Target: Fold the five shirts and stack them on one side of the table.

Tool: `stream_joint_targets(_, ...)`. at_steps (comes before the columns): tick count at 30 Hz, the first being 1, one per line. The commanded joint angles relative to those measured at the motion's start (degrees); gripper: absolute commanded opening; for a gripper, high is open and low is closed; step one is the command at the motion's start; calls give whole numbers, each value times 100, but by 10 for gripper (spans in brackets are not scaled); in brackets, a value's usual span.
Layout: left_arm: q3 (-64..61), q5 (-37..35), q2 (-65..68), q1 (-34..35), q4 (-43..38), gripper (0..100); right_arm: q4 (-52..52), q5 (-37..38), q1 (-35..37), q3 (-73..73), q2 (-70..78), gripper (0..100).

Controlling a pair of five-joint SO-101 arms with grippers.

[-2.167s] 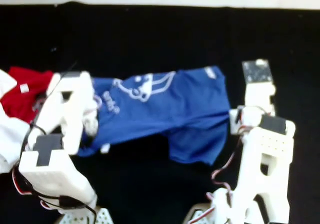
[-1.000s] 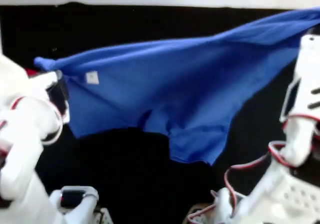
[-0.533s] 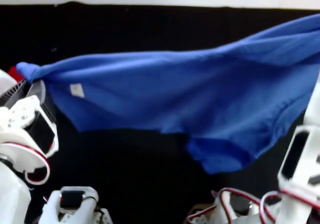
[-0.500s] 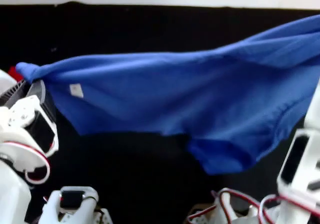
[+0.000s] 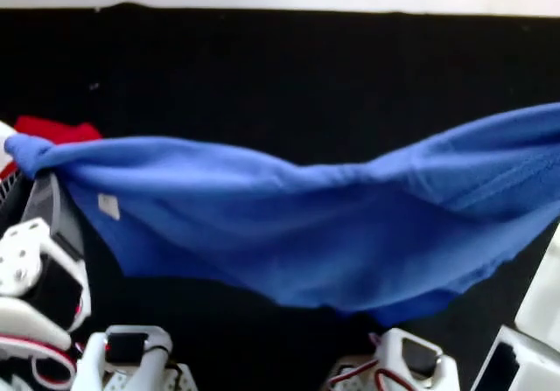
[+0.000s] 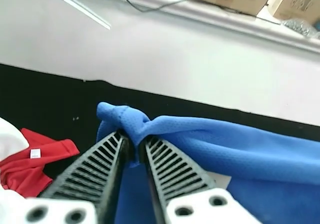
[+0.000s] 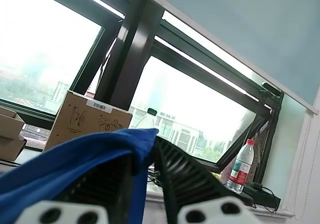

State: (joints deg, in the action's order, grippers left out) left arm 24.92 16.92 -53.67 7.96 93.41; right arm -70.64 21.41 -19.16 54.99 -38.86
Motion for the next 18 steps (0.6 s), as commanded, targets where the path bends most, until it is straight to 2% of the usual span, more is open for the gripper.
stream_joint_targets(1,75,-18,-4,-4,-114,9,40,9,-31,31,57,5)
stream_joint_targets(6,-629,-26,312,-31,-422,9,576,26,136,-989,312,5)
stream_joint_targets(13,-1824,-26,1534,-48,-1486,9,910,26,752,-3143,989,5)
stream_joint_targets(18,-2035,0,2914,-48,-2189,9,1982,35,813,-4198,1815,5)
